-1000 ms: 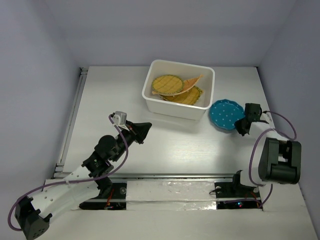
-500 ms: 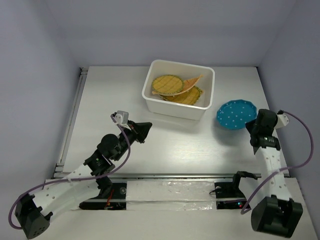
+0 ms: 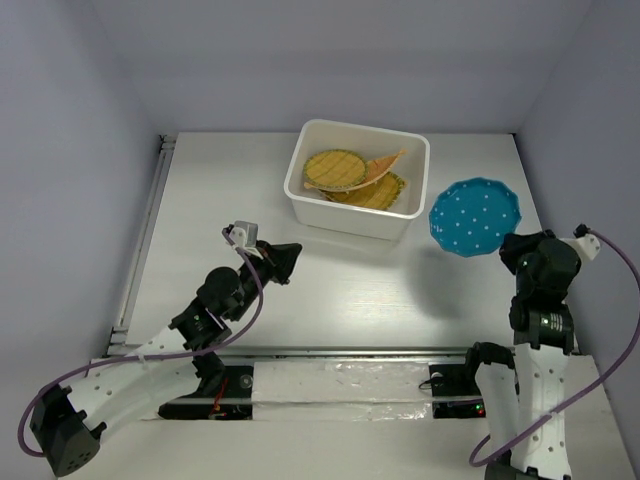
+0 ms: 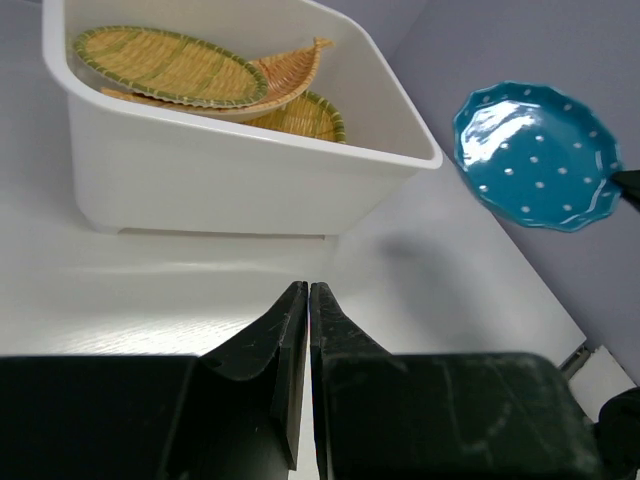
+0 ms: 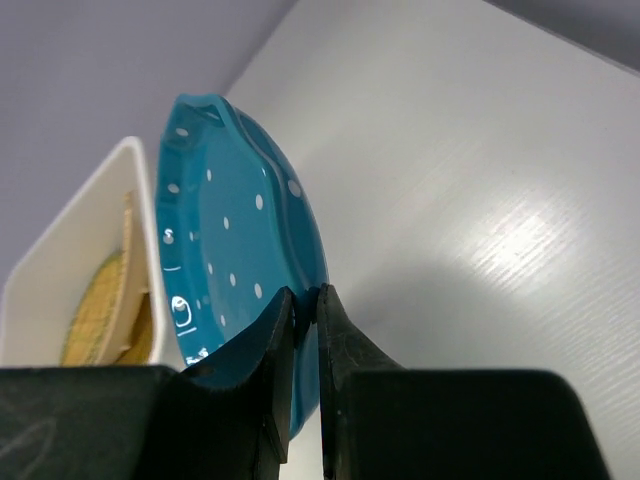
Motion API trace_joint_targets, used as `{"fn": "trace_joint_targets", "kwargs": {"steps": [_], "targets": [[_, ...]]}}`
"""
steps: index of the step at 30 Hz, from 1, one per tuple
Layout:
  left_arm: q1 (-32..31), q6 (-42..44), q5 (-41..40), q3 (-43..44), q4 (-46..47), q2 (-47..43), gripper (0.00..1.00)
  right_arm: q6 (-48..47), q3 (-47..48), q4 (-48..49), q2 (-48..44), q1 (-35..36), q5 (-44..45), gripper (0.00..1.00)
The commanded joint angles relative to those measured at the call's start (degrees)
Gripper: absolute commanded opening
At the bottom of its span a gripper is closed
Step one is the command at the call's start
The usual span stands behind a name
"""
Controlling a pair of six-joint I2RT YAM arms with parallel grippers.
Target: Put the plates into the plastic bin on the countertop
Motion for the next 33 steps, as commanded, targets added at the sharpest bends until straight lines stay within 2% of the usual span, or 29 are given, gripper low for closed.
{"fn": "trace_joint_targets", "kwargs": {"steps": [1, 5, 7, 11, 17, 23, 31, 33], "targets": [[-0.2, 1.2, -2.1, -0.8, 3.1, -1.2, 0.03, 0.4, 11.0, 10.3, -2.8, -0.4, -6.8, 0.0], [-0.2, 1.0, -3.0, -1.5, 3.9, -1.5, 0.04, 2.4, 14.9, 13.2, 2.9, -0.4, -18.2, 0.0], [-0.2, 1.2, -3.8, -1.5, 3.9, -1.4, 0.04, 4.8, 15.1, 18.4, 4.7, -0.4, -22.4, 0.0], [-0.2, 1.5, -5.7, -1.5, 3.4, -1.2, 0.06, 7.7, 16.9, 26.0, 11.9, 2.6, -26.5, 0.0], [-0.2, 2.8, -9.7, -2.1, 3.2, -0.8, 0.07, 6.8, 24.9, 33.9, 29.4, 15.3, -20.3, 0.0], [-0.2, 3.4, -11.3, -2.4, 3.3, -0.3, 0.11, 8.3, 33.8, 37.7, 48.9, 18.4, -18.8, 0.0], [-0.2, 3.7, -12.4, -2.2, 3.5, 1.0, 0.16, 8.0, 41.5, 35.2, 62.9, 22.7, -17.0, 0.0], [-0.2, 3.7, -12.5, -2.3, 3.5, 1.2, 0.18, 7.5, 42.5, 33.9, 64.2, 22.7, -17.2, 0.06]]}}
